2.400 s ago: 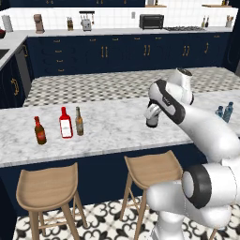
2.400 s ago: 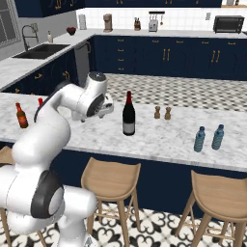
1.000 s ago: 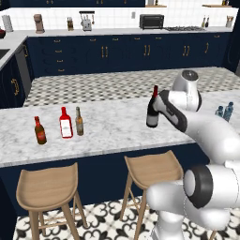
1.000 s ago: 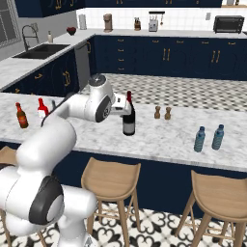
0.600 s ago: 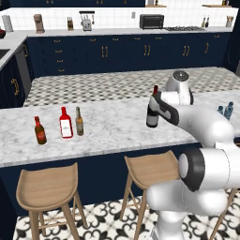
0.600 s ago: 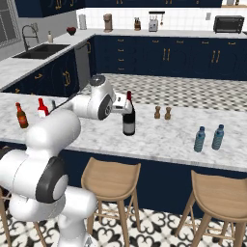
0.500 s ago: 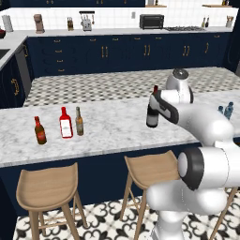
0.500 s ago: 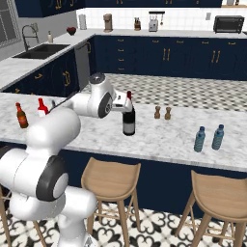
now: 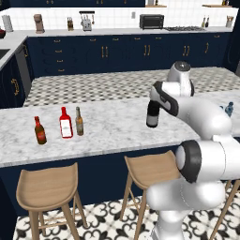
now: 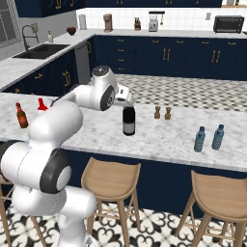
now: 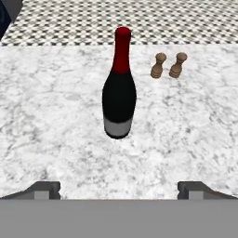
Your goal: Move the plastic bottles in the middle to the plastics group, and the glass bottles in the middle to the glass group.
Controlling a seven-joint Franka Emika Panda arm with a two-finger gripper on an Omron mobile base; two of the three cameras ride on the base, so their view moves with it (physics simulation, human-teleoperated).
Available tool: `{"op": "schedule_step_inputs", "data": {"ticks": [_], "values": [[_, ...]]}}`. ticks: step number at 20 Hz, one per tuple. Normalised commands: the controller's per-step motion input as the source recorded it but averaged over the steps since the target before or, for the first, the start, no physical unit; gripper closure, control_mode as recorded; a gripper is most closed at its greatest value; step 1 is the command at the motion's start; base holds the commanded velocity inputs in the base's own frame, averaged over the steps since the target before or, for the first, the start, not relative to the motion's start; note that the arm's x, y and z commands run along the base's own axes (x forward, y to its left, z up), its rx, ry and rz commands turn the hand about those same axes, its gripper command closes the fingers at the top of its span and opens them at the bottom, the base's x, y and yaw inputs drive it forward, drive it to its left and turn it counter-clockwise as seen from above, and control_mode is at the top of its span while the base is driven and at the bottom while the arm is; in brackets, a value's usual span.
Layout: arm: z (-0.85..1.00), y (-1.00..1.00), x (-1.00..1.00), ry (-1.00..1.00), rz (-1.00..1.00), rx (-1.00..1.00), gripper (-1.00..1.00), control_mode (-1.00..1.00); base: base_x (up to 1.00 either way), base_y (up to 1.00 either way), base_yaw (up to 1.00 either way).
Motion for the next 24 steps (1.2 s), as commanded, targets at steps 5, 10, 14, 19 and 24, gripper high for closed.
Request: {"op": "schedule_step_inputs", "data": {"ticks": [5, 10, 14, 19, 24], "values": [[-0.1, 0.0, 0.46, 0.0, 0.0, 0.01, -1.0, -1.0, 0.0, 0.0, 0.0], [0.0, -0.01, 0.45, 0.0, 0.0, 0.0, -1.0, -1.0, 0.0, 0.0, 0.0], [-0.07, -0.04, 0.39, 0.0, 0.0, 0.0, -1.0, -1.0, 0.0, 0.0, 0.0], [-0.12, -0.17, 0.36, 0.0, 0.0, 0.0, -1.0, -1.0, 0.0, 0.0, 0.0], [-0.13, -0.07, 0.21, 0.0, 0.0, 0.01, -1.0, -1.0, 0.0, 0.0, 0.0]]}}
